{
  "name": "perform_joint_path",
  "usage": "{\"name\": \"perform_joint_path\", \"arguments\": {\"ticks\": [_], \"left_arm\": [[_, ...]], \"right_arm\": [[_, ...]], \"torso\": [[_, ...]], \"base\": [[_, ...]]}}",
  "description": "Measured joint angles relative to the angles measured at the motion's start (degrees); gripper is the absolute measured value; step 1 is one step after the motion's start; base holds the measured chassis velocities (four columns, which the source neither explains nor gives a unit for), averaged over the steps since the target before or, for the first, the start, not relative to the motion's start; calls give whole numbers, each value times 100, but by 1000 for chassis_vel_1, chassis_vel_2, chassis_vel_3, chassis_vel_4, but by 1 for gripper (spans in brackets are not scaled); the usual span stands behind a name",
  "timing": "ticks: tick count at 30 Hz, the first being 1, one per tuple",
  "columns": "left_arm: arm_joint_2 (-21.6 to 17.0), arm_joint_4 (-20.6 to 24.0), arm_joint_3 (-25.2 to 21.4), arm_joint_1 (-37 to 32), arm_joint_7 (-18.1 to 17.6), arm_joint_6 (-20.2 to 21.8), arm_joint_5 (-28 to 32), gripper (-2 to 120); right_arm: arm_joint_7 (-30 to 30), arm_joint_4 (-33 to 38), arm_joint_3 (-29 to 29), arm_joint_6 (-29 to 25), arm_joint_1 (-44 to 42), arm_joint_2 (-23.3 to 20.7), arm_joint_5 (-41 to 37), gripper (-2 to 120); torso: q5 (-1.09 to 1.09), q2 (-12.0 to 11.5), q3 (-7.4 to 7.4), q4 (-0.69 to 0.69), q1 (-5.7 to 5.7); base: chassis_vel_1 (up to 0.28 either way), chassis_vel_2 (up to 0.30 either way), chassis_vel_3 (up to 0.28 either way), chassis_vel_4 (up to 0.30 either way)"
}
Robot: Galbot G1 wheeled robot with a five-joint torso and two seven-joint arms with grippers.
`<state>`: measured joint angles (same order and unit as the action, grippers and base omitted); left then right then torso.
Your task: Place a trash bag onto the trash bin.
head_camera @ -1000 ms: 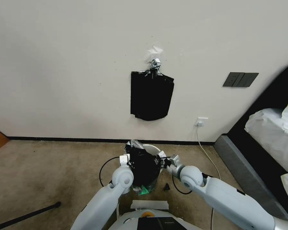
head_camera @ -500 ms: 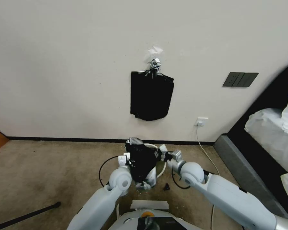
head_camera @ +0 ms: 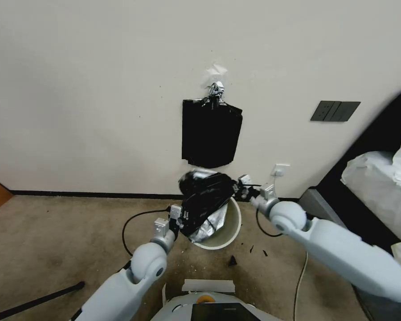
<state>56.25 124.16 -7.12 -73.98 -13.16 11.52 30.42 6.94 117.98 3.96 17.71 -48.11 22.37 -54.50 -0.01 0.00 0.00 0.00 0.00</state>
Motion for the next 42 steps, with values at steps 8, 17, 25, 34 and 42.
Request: {"name": "perform_joint_path", "arguments": {"ticks": [8, 17, 25, 34, 42], "left_arm": [[260, 64, -386, -267, -241, -367, 671, 1], [242, 343, -787, -733, -354, -253, 1272, 1], [163, 433, -954, -898, -590, 230, 1448, 1], [129, 384, -1038, -834, -1096, 738, 1876, 1], [76, 362, -1064, -715, -1407, 1004, 2190, 1]], "right_arm": [[-613, 408, -815, -178, -1473, -190, 373, 0], [-512, 455, -895, -547, -2157, 695, 512, 0], [181, 566, -1243, -813, -2722, 1334, 579, 22], [175, 1145, -2323, -1193, -4015, 1531, 1594, 56], [-178, 1596, -3173, -1769, -5428, 1770, 3273, 81]], "torso": [[0, 0, 0, 3, 0], [1, 0, 0, 0, 0], [1, 0, 0, 0, 0], [0, 0, 0, 0, 0], [-1, 0, 0, -3, 0]], "base": [[0, 0, 0, 0], [0, 0, 0, 0], [0, 0, 0, 0], [0, 0, 0, 0], [0, 0, 0, 0]]}}
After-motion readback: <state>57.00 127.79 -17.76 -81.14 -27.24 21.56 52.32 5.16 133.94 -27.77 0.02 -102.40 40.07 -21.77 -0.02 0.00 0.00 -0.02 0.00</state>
